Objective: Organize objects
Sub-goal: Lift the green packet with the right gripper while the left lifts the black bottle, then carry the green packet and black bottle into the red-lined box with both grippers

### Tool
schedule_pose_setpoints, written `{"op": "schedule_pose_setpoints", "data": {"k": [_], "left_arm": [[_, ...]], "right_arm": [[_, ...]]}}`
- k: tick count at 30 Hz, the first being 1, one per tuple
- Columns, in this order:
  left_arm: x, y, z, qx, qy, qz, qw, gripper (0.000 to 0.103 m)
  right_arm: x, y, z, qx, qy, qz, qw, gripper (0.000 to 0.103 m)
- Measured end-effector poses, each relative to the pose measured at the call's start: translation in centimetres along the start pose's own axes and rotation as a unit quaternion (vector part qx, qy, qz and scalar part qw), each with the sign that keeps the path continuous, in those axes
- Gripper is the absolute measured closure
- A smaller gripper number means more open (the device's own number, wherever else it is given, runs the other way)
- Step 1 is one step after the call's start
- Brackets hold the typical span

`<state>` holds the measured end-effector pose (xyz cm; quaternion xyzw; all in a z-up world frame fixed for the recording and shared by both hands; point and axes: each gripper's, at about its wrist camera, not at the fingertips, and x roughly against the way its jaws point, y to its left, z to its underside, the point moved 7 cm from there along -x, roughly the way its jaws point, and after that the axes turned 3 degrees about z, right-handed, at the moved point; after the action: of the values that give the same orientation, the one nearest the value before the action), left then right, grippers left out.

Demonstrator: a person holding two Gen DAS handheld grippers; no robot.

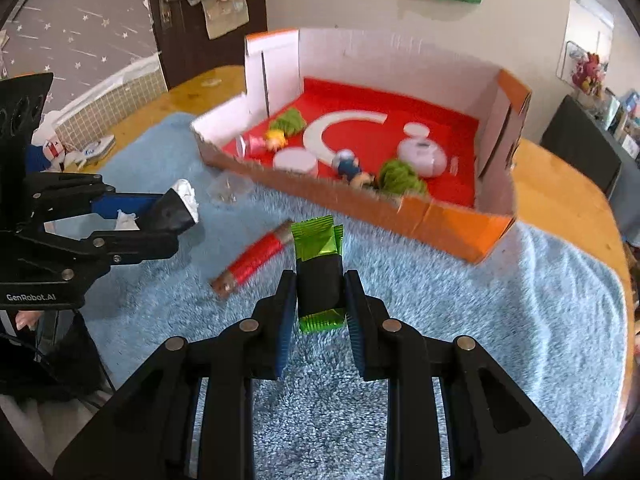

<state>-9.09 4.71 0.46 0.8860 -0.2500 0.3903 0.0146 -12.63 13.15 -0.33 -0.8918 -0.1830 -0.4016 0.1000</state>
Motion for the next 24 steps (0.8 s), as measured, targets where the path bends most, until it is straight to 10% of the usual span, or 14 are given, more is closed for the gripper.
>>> {"op": "schedule_pose_setpoints", "data": {"k": [24], "left_arm": [[-2.6,0.9,-9.1,0.019,-0.007,0.028,0.9994,0.065]], "right_arm": [[-0.8,-2.2,-8.6,-0.004,-0.008,-0.006,1.0,0.08]]}}
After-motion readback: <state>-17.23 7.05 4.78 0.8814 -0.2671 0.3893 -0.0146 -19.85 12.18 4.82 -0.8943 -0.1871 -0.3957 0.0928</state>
